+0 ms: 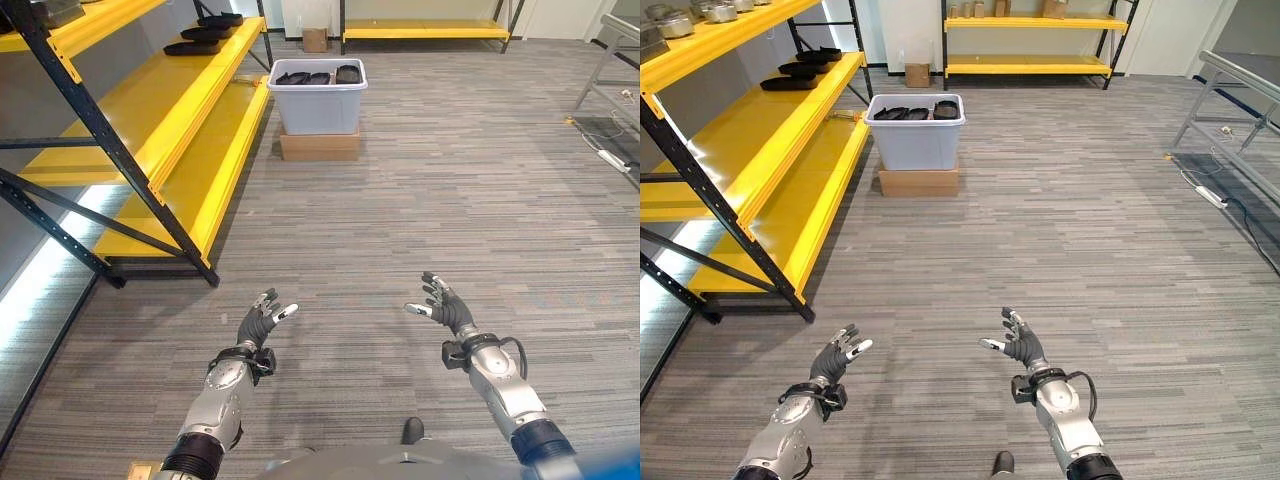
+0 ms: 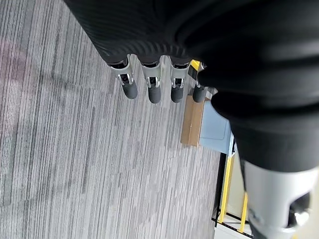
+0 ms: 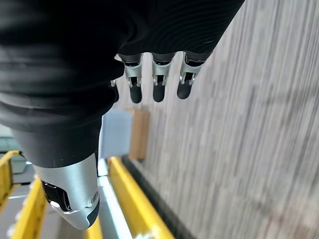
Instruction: Move parts from the plastic box to the shelf.
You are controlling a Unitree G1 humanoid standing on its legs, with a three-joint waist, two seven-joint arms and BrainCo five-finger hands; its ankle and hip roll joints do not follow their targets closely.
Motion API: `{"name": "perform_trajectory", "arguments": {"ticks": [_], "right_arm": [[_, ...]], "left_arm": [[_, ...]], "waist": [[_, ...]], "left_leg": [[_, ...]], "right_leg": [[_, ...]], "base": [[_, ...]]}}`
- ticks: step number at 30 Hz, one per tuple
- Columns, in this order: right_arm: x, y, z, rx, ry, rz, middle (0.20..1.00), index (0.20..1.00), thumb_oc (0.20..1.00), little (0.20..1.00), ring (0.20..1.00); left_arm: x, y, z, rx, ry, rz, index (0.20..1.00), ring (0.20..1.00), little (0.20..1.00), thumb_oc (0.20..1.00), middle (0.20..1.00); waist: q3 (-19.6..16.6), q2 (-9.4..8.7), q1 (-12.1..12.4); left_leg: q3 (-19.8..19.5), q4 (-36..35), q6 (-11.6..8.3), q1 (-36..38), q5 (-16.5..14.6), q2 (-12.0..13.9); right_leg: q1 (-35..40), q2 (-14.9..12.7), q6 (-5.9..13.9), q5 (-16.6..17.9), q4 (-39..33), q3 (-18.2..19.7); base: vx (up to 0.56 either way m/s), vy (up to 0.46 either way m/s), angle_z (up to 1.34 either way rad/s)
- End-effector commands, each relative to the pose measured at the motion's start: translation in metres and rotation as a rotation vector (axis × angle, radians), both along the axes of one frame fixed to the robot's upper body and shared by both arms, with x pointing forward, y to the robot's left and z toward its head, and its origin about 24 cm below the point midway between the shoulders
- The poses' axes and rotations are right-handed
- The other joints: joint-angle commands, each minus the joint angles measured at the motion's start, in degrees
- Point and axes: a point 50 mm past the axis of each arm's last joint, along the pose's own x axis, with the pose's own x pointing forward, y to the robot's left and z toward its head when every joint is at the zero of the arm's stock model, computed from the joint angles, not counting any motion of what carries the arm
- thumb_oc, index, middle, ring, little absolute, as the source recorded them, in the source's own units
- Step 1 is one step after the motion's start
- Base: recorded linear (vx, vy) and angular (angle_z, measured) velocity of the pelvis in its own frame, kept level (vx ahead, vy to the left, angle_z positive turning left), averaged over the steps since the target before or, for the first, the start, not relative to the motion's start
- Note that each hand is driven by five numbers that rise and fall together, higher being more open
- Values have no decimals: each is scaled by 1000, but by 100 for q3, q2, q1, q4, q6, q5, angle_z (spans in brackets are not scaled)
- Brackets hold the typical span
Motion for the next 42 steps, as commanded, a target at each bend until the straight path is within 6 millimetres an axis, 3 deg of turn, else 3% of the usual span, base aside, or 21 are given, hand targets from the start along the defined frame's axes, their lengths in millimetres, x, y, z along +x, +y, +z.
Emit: {"name": "perform_trajectory", "arguments": {"ticks": [1,12,19,32,42], "right_arm": [[24,7,32,28,-156,9,1000,1000,1000,1000,1000],[27,13,32,24,-139,18,1000,1000,1000,1000,1000],[23,25,22,176,-49,67,1000,1000,1000,1000,1000],[22,29,25,203,-78,164,1000,1000,1000,1000,1000],[19,20,21,163,-63,116,1000,1000,1000,1000,1000]], "left_arm": [[22,5,18,52,-79,6,1000,1000,1000,1000,1000],[29,0,19,69,-63,26,1000,1000,1000,1000,1000],[28,-8,14,55,-6,-41,1000,1000,1000,1000,1000],[20,-4,7,58,37,-37,1000,1000,1000,1000,1000],[21,-5,8,29,49,-32,1000,1000,1000,1000,1000]], "waist": [[47,-67,91],[90,-42,120],[126,-45,138],[112,-90,143],[110,-114,108]], "left_leg": [[419,62,-40,-201,227,-165],[344,62,-32,-203,242,-196],[332,62,-28,-214,261,-211],[343,62,0,-213,243,-239],[399,62,43,-172,223,-262]], "right_leg": [[667,92,272,-445,51,-260],[703,93,274,-446,51,-307],[721,95,262,-450,51,-326],[714,107,263,-447,51,-314],[748,61,290,-440,70,-283]], "base": [[0,0,0],[3,-2,1],[0,-1,1],[1,4,0],[26,49,0]]}}
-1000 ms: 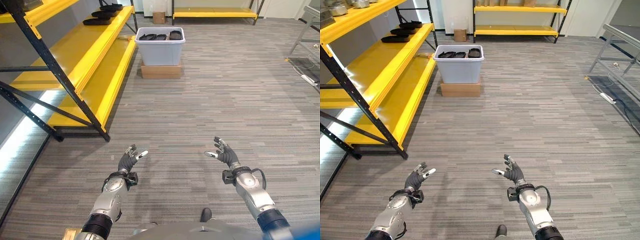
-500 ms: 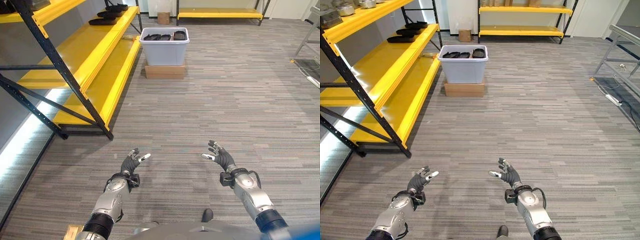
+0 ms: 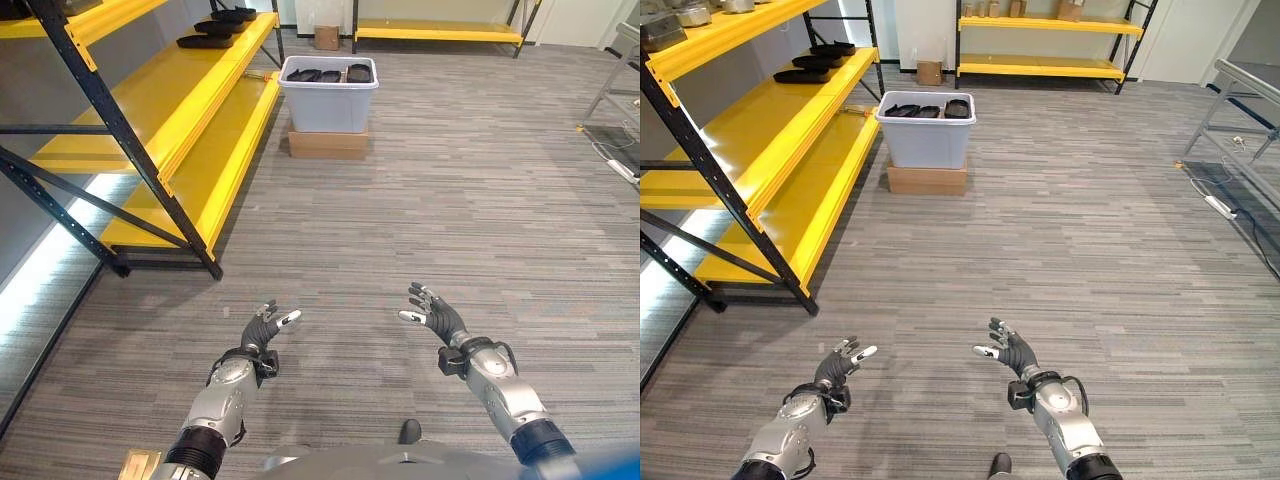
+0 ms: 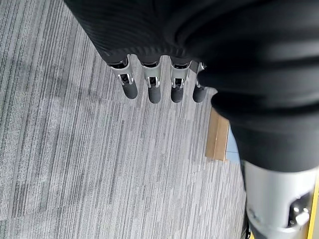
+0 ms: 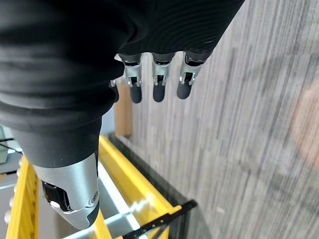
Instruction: Move parts from the plastic box to the shelf.
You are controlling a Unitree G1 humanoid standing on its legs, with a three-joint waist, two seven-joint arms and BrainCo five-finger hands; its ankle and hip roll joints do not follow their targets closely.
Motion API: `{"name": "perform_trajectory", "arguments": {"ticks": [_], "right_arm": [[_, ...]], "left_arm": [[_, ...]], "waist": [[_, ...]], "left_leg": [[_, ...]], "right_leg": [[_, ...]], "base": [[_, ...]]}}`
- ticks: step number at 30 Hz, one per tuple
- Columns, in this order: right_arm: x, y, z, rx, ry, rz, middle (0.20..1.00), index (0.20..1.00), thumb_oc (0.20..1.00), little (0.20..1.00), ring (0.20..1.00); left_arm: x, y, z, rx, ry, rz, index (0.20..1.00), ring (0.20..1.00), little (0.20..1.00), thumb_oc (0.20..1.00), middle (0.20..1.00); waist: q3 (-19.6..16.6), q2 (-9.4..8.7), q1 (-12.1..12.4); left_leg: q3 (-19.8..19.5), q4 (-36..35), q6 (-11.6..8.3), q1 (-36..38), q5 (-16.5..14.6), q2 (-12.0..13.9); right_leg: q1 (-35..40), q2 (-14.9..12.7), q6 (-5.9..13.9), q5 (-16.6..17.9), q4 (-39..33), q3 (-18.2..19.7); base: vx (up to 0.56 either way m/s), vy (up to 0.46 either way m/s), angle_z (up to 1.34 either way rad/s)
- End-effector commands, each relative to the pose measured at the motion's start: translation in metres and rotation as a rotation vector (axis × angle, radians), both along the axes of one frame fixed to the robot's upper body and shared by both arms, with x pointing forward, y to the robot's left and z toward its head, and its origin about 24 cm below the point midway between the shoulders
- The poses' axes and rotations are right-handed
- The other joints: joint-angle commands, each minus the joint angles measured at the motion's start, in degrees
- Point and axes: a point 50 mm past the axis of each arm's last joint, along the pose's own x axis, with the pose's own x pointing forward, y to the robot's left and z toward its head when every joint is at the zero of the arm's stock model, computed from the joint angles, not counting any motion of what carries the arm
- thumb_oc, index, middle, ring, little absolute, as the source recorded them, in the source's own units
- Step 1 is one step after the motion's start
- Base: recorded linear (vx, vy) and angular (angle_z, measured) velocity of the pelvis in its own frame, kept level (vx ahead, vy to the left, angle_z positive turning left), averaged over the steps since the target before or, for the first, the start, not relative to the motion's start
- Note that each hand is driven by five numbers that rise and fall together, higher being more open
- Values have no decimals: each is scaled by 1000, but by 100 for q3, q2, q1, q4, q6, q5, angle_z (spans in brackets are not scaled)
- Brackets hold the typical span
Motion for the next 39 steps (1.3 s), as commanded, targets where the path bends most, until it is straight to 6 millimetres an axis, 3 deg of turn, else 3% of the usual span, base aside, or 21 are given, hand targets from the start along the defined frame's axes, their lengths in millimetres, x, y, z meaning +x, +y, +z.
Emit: {"name": "perform_trajectory", "arguments": {"ticks": [1,10,11,12,16,20,22,27,32,35,37,38,39], "right_arm": [[24,2,29,-17,-166,10,1000,1000,1000,1000,1000],[31,-3,39,-17,-209,-44,1000,1000,1000,1000,1000],[31,-3,41,-15,-215,-46,1000,1000,1000,1000,1000],[31,-1,42,-19,-229,-39,1000,1000,1000,1000,1000],[30,-2,43,-21,-242,-42,1000,1000,1000,1000,1000],[28,-5,44,-38,-256,-32,1000,1000,1000,1000,1000],[28,-5,44,-50,-257,-24,1000,1000,1000,1000,1000],[21,-11,40,-85,-246,-11,1000,1000,1000,1000,1000],[17,-21,39,-110,-250,-48,1000,1000,1000,1000,1000],[17,-24,38,-105,-234,-88,1000,1000,1000,1000,1000],[16,-24,38,-108,-227,-88,1000,1000,1000,1000,1000],[16,-24,38,-122,-229,-74,1000,1000,1000,1000,1000],[16,-27,40,-139,-233,-60,1000,1000,1000,1000,1000]], "left_arm": [[19,1,15,9,-46,-24,1000,1000,1000,1000,1000],[34,-1,23,62,-82,-119,1000,1000,1000,1000,1000],[37,-2,26,59,-92,-119,1000,1000,1000,1000,1000],[40,-2,30,53,-113,-120,1000,1000,1000,1000,1000],[42,-3,34,55,-138,-129,1000,1000,1000,1000,1000],[44,-3,39,28,-157,-132,1000,1000,1000,1000,1000],[44,-6,42,18,-157,-149,1000,1000,1000,1000,1000],[37,-17,36,-15,-128,-216,1000,1000,1000,1000,1000],[30,-19,30,-25,-121,-230,1000,1000,1000,1000,1000],[22,-17,27,-37,-107,-196,1000,1000,1000,1000,1000],[20,-16,25,-50,-107,-182,1000,1000,1000,1000,1000],[19,-16,24,-55,-112,-169,1000,1000,1000,1000,1000],[20,-15,26,-69,-126,-142,1000,1000,1000,1000,1000]], "waist": [[69,-33,-25],[265,-13,-137],[317,-10,-151],[406,42,-170],[547,107,-217],[615,-7,-358],[636,-110,-413],[681,-208,-519],[608,-272,-593],[450,-216,-601],[359,-173,-625],[281,-91,-650],[160,3,-675]], "left_leg": [[496,60,91,-206,191,-240],[484,128,390,-155,113,-384],[451,174,462,-169,72,-443],[403,225,591,-184,-9,-527],[395,235,664,-102,-92,-620],[310,266,611,25,-239,-761],[226,268,597,137,-390,-894],[150,438,555,326,-673,-970],[46,821,588,261,-868,-974],[126,964,536,454,-1115,-908],[130,1111,463,512,-1052,-853],[170,1319,314,555,-748,-721],[204,1988,-30,439,26,-503]], "right_leg": [[639,44,307,-442,90,-158],[248,-92,420,-639,1324,58],[118,-135,459,-599,1642,95],[-354,-346,569,-285,2586,140],[-953,-448,627,51,3493,46],[-1138,-279,676,234,2513,98],[-1186,-276,788,570,1534,81],[-1405,-356,902,960,279,46],[-1182,-247,773,692,125,200],[-1128,-161,589,465,520,75],[-1091,-58,463,354,673,88],[-1007,111,316,218,672,60],[-864,383,53,-15,605,-12]], "base": [[38,96,0],[20,146,1],[-8,291,-5],[0,298,-10],[45,176,-4],[149,27,-3],[270,-15,10],[419,-34,31],[390,-52,44],[598,-70,51],[608,-88,0],[656,-171,-16],[622,-170,-11]]}}
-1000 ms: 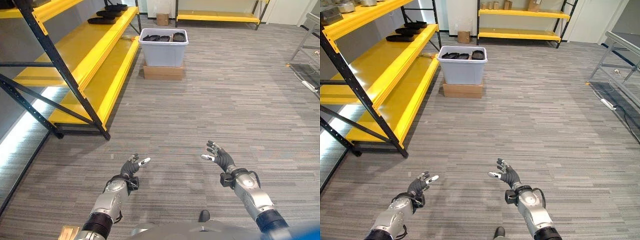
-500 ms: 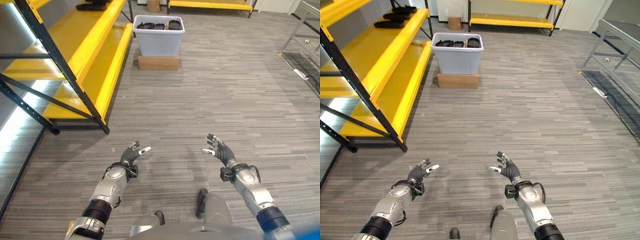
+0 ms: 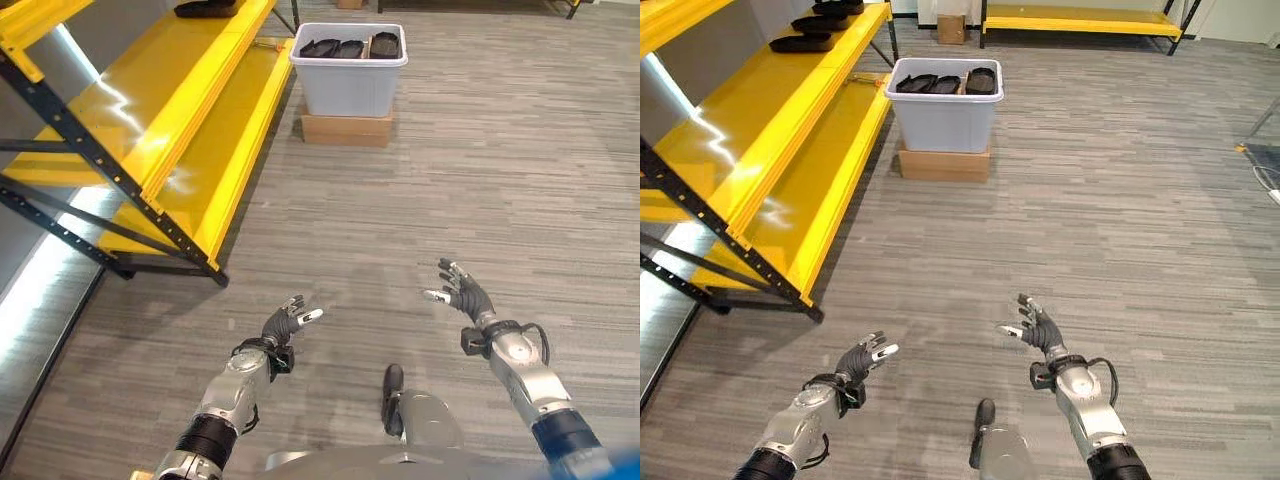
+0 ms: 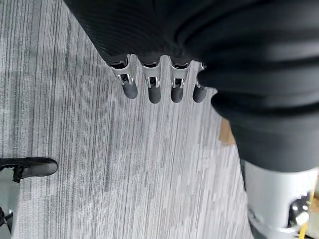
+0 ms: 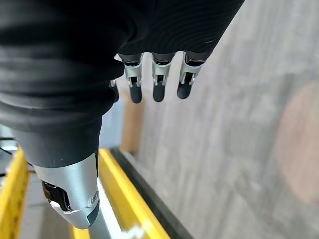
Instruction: Move parts from the plastic box to the shelf.
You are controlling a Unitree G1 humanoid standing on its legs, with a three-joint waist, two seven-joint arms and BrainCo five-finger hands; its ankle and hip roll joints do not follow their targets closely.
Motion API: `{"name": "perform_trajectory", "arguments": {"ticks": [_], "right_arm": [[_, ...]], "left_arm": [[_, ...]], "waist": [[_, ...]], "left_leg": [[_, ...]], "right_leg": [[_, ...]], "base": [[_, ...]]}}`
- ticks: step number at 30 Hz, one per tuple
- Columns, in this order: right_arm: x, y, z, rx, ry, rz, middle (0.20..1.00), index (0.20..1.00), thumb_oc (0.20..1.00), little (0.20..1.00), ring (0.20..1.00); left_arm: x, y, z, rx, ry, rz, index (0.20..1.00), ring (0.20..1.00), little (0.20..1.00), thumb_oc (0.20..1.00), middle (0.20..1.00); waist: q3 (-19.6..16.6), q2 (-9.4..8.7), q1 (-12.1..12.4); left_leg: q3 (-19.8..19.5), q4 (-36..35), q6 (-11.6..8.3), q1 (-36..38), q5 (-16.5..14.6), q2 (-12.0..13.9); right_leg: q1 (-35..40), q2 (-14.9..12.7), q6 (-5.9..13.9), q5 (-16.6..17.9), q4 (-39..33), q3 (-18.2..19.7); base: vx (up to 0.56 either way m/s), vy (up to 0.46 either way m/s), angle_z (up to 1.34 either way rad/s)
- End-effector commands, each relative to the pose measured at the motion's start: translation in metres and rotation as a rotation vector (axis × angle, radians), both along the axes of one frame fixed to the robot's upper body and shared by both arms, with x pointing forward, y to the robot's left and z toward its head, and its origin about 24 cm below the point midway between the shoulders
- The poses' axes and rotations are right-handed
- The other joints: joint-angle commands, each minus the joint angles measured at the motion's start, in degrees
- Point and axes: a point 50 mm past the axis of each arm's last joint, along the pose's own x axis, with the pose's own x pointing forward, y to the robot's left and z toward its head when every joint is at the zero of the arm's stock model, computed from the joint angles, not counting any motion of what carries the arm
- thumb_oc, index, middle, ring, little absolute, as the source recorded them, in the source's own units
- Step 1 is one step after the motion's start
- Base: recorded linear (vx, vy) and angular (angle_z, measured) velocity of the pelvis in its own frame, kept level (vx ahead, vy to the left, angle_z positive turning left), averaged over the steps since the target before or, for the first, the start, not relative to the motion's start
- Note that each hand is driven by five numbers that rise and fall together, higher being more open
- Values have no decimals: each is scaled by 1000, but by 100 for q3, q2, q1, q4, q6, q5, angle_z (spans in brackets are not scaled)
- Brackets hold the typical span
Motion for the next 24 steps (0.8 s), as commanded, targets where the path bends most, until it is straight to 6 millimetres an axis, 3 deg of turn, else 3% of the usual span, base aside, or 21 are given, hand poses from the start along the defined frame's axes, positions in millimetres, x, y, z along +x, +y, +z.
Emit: {"name": "perform_trajectory", "arguments": {"ticks": [1,3,4,6,8,9,10,11,12,14,16,19,22,24], "right_arm": [[-5,6,5,22,-49,26,1000,1000,1000,1000,1000],[-5,1,6,3,-53,24,1000,1000,1000,1000,1000],[-5,-6,6,6,-50,18,1000,1000,1000,1000,1000],[-6,-10,6,7,-48,20,1000,1000,1000,1000,1000],[-5,-11,6,11,-48,30,1000,1000,1000,1000,1000],[-5,-10,7,12,-50,34,1000,1000,1000,1000,1000],[0,-2,9,21,-54,55,1000,1000,1000,1000,1000],[2,1,9,30,-52,59,1000,1000,1000,1000,1000],[3,6,7,55,-33,60,1000,1000,1000,1000,1000],[1,10,4,60,-25,74,1000,1000,1000,1000,1000],[-1,12,0,62,-16,86,1000,1000,1000,1000,1000],[-4,13,-3,58,-6,108,1000,1000,1000,1000,1000],[-4,15,-5,68,9,106,1000,1000,1000,1000,1000],[-4,15,-6,77,13,93,1000,1000,1000,1000,1000]], "left_arm": [[8,12,19,-10,-124,38,1000,1000,1000,1000,1000],[12,10,20,-41,-129,14,1000,1000,1000,1000,1000],[14,7,23,-73,-149,8,1000,1000,1000,1000,1000],[15,7,24,-79,-157,16,1000,1000,1000,1000,1000],[16,10,27,-82,-166,25,1000,1000,1000,1000,1000],[17,10,28,-81,-169,27,1000,1000,1000,1000,1000],[17,15,30,-76,-177,41,1000,1000,1000,1000,1000],[16,16,30,-67,-180,45,1000,1000,1000,1000,1000],[12,17,28,-68,-175,60,1000,1000,1000,1000,1000],[6,21,26,-63,-167,75,1000,1000,1000,1000,1000],[1,25,23,-63,-167,83,1000,1000,1000,1000,1000],[-1,29,21,-55,-164,87,1000,1000,1000,1000,1000],[1,32,18,-24,-152,83,1000,1000,1000,1000,1000],[3,32,18,-16,-149,70,1000,1000,1000,1000,1000]], "waist": [[-537,-164,-39],[-598,-129,-35],[-594,-226,3],[-527,-313,61],[-376,-330,141],[-338,-323,166],[-183,-376,293],[-170,-341,325],[-153,-249,437],[-159,-156,538],[-185,-144,588],[-247,-171,637],[-337,-226,645],[-336,-233,650]], "left_leg": [[306,547,461,-534,617,-708],[281,1477,216,-787,1056,-653],[370,3105,-13,-1457,1444,-558],[468,4267,-94,-2049,1510,-396],[551,4687,45,-2800,1284,-170],[566,4477,95,-2865,1227,-128],[681,3259,301,-2936,1094,-6],[710,2275,342,-2937,1109,1],[649,244,364,-2798,1256,-184],[433,-888,267,-2775,1655,-61],[447,-1278,202,-2842,1803,72],[557,-1339,220,-2898,1778,155],[594,-976,373,-2747,1469,-60],[660,-851,504,-2752,1393,-119]], "right_leg": [[266,3,595,770,-1097,-137],[408,156,369,528,-1137,-194],[627,171,140,265,-1188,-178],[808,121,26,153,-1230,-178],[1041,130,-5,70,-1241,-147],[1096,155,8,60,-1245,-116],[1306,193,54,5,-1252,114],[1350,236,100,-17,-1243,211],[1483,284,250,-48,-1189,465],[1606,369,304,-128,-1129,642],[1734,381,317,-205,-1097,704],[1997,304,377,-467,-988,707],[2200,120,511,-862,-627,668],[2192,93,526,-904,-398,613]], "base": [[534,-171,-14],[472,-175,-23],[485,-207,-33],[316,-138,-22],[282,-41,-15],[451,95,-23],[434,199,-33],[700,436,-79],[488,379,-84],[448,315,-52],[412,269,-33],[421,316,-37],[481,378,-8],[299,268,16]]}}
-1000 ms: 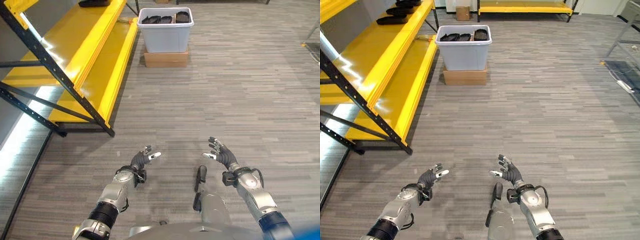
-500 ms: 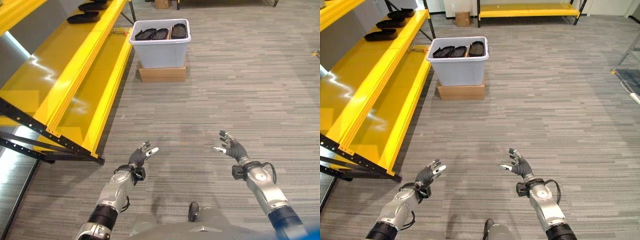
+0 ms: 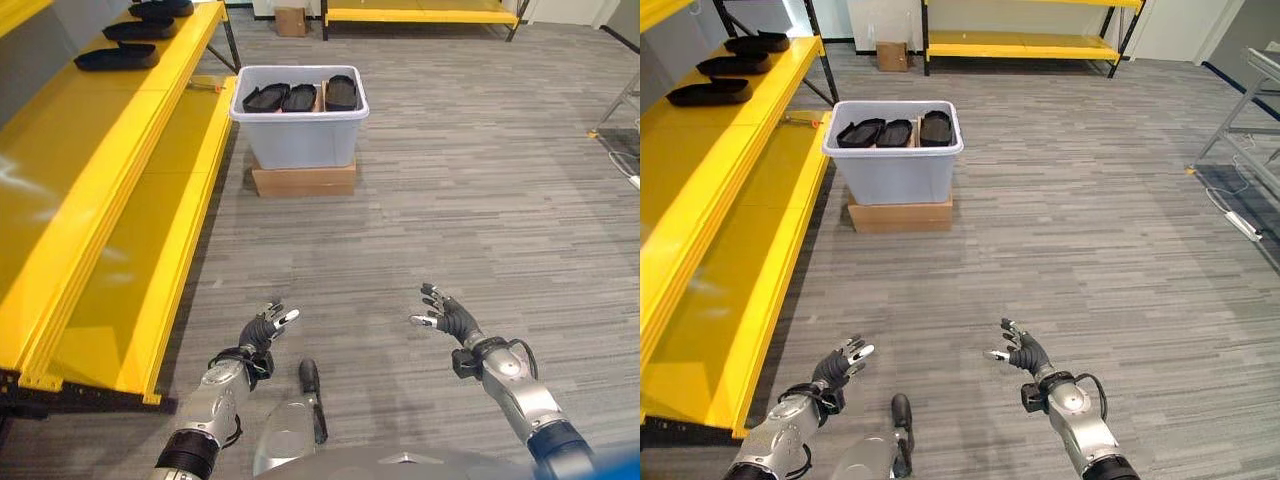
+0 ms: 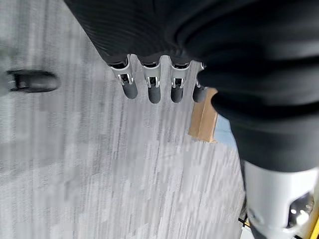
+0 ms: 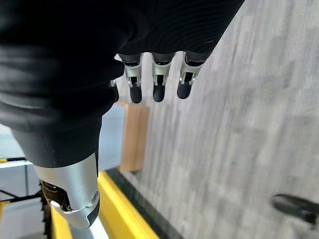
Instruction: Move parts from the plastic box to the shelf.
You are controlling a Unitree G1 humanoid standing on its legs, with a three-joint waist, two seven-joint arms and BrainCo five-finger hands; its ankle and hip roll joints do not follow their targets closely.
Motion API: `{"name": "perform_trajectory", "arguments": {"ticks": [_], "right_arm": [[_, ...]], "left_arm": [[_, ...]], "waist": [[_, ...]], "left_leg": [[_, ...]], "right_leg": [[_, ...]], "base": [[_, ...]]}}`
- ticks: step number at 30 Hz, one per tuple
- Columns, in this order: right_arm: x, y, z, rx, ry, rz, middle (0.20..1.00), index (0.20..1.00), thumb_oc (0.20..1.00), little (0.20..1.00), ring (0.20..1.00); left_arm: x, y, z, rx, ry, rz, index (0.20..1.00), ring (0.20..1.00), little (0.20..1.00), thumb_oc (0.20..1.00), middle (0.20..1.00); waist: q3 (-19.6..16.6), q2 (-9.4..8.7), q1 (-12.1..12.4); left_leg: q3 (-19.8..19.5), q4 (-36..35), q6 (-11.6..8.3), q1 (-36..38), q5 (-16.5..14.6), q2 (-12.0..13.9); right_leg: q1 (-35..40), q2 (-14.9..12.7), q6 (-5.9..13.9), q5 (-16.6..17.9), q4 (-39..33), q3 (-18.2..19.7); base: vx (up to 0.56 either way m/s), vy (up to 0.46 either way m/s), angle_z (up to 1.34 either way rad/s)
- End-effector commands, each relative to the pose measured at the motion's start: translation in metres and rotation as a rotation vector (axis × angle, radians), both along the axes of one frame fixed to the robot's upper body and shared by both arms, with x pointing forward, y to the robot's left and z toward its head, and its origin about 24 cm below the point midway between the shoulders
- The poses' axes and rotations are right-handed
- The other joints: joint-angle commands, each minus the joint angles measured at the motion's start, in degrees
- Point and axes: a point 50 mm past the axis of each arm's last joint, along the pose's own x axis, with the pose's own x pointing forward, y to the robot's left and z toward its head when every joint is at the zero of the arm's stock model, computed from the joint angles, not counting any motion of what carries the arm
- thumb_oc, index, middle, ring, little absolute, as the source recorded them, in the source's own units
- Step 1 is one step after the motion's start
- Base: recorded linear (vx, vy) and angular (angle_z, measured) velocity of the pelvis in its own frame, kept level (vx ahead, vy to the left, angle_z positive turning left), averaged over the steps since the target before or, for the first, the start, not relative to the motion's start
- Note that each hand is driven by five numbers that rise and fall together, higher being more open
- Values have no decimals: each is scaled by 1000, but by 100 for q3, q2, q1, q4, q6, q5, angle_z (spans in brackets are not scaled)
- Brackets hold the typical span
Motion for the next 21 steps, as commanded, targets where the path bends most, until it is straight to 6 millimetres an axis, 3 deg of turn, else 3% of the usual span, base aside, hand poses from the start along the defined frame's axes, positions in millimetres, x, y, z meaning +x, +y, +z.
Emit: {"name": "perform_trajectory", "arguments": {"ticks": [1,2,3,4,6,8,10,11,12,13,15,19,21], "right_arm": [[21,1,27,90,-134,-56,1000,1000,1000,1000,1000],[22,5,28,117,-137,-79,1000,1000,1000,1000,1000],[22,6,28,123,-140,-88,1000,1000,1000,1000,1000],[21,9,28,127,-144,-99,1000,1000,1000,1000,1000],[20,12,26,130,-139,-115,1000,1000,1000,1000,1000],[18,12,25,130,-146,-115,1000,1000,1000,1000,1000],[17,9,25,128,-149,-129,1000,1000,1000,1000,1000],[17,7,25,130,-150,-140,1000,1000,1000,1000,1000],[16,7,25,130,-150,-142,1000,1000,1000,1000,1000],[16,6,26,137,-152,-149,1000,1000,1000,1000,1000],[17,7,28,130,-164,-132,1000,1000,1000,1000,1000],[18,7,31,98,-178,-115,1000,1000,1000,1000,1000],[17,5,31,106,-183,-115,1000,1000,1000,1000,1000]], "left_arm": [[15,-3,18,41,-117,-81,1000,1000,1000,1000,1000],[18,-4,18,49,-117,-122,1000,1000,1000,1000,1000],[18,-4,18,50,-118,-131,1000,1000,1000,1000,1000],[20,-6,18,58,-115,-133,1000,1000,1000,1000,1000],[21,-4,18,86,-102,-126,1000,1000,1000,1000,1000],[23,-3,22,88,-118,-118,1000,1000,1000,1000,1000],[26,-2,26,82,-128,-124,1000,1000,1000,1000,1000],[28,-2,29,86,-130,-129,1000,1000,1000,1000,1000],[28,-2,29,88,-129,-130,1000,1000,1000,1000,1000],[30,-4,31,102,-119,-116,1000,1000,1000,1000,1000],[33,-8,30,92,-112,-96,1000,1000,1000,1000,1000],[31,-16,32,30,-140,-80,1000,1000,1000,1000,1000],[29,-17,31,24,-148,-95,1000,1000,1000,1000,1000]], "waist": [[-90,134,189],[-121,70,201],[-131,62,210],[-131,128,192],[-97,219,106],[-9,325,-72],[71,342,-146],[110,332,-171],[127,335,-184],[207,189,-269],[281,195,-369],[341,240,-390],[321,171,-414]], "left_leg": [[-320,-283,-248,101,106,290],[-292,-375,-80,225,5,68],[-277,-437,-12,302,-26,-5],[-292,-562,97,490,-106,-50],[-277,-733,228,804,-252,-106],[-332,-867,196,1167,-299,-119],[-430,-898,151,1341,-348,-141],[-503,-903,100,1425,-385,-138],[-527,-903,83,1455,-398,-127],[-619,-858,48,1662,-609,-223],[-739,-817,8,1850,-810,-180],[-666,-668,-45,2047,-998,-72],[-700,-516,-34,2067,-1112,-73]], "right_leg": [[-765,737,171,469,206,-258],[-887,664,501,1089,1102,-275],[-1006,613,669,1359,1617,-266],[-1461,519,836,1777,2668,-265],[-2143,374,840,1943,3537,-385],[-2893,476,684,1672,3096,-572],[-2986,412,598,1626,2305,-719],[-2967,368,572,1711,1506,-810],[-2938,369,570,1755,1280,-838],[-3078,174,715,2309,-122,-775],[-3276,41,810,2473,-1189,-570],[-3441,-167,871,2634,-1702,-606],[-3341,-117,870,2667,-1730,-459]], "base": [[368,379,34],[433,426,34],[329,371,37],[300,340,45],[348,314,21],[347,160,-13],[280,20,19],[238,-27,75],[440,-97,74],[428,-105,43],[467,-88,28],[402,-43,18],[551,-118,2]]}}
